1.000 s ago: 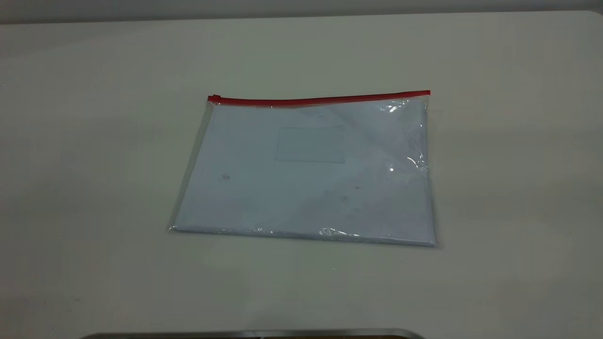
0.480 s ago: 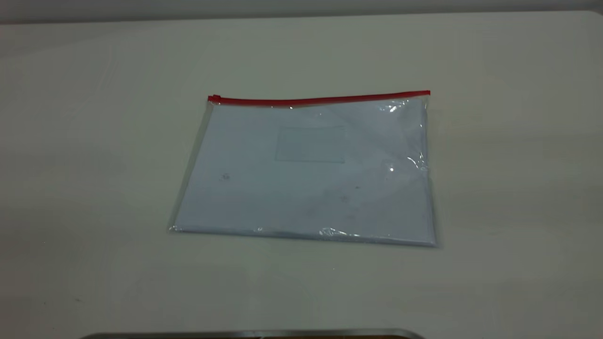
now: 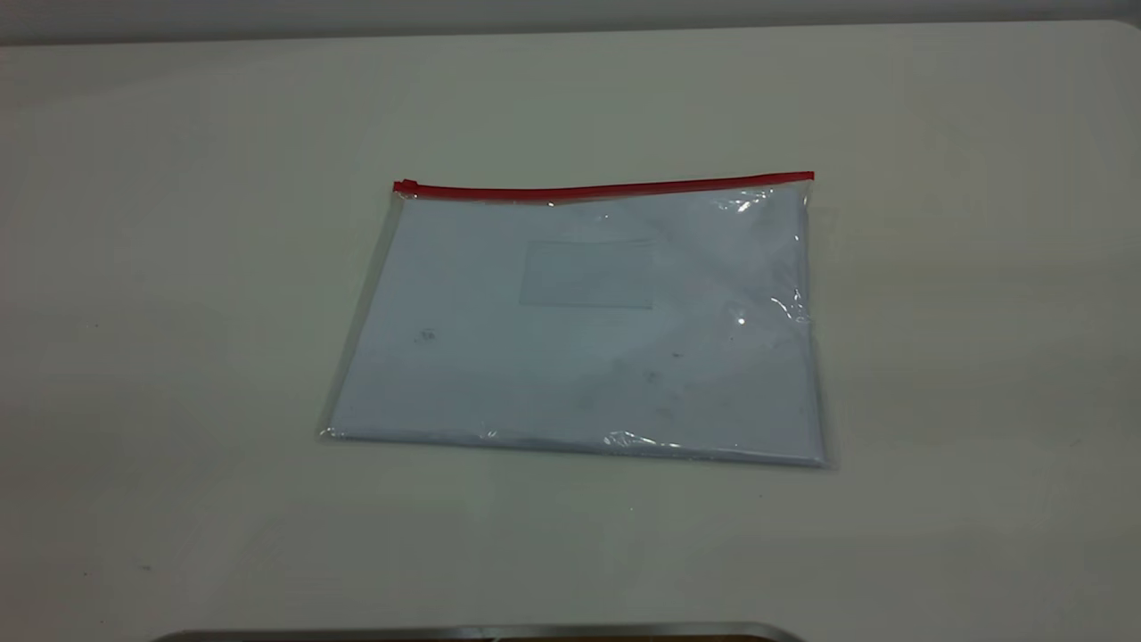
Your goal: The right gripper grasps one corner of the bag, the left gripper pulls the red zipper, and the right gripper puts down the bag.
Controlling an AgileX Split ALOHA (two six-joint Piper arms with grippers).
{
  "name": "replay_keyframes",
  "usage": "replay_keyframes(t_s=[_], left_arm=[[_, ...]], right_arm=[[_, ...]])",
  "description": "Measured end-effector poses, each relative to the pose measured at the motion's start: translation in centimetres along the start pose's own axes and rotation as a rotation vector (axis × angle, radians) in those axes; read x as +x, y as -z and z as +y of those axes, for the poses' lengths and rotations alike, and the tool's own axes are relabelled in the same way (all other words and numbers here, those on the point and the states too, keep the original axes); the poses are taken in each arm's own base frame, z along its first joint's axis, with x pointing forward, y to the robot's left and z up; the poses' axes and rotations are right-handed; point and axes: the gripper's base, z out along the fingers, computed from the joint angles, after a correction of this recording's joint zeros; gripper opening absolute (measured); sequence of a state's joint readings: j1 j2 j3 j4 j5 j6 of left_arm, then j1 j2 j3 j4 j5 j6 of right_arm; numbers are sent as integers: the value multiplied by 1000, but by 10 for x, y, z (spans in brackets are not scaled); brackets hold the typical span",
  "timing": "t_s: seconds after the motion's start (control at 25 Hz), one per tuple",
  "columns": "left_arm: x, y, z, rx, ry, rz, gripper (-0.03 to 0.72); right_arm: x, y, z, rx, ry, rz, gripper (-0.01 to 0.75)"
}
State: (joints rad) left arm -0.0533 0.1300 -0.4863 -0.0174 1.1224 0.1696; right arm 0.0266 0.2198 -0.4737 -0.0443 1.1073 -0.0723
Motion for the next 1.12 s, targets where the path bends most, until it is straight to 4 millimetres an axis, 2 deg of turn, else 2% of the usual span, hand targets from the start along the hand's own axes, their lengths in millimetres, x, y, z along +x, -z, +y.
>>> replay_keyframes(t_s=[0.24,0.44,1.12], left_arm=[[6,5,-1,-33,23,-52,496],[16,13,-3,-67,38,-128,496],[16,13,-3,-67,38,-123,496]], right_arm=[[22,25,1,20,-9,-216,466],[23,26,1,20,-9,-216,466],[23,26,1,20,-9,-216,466]])
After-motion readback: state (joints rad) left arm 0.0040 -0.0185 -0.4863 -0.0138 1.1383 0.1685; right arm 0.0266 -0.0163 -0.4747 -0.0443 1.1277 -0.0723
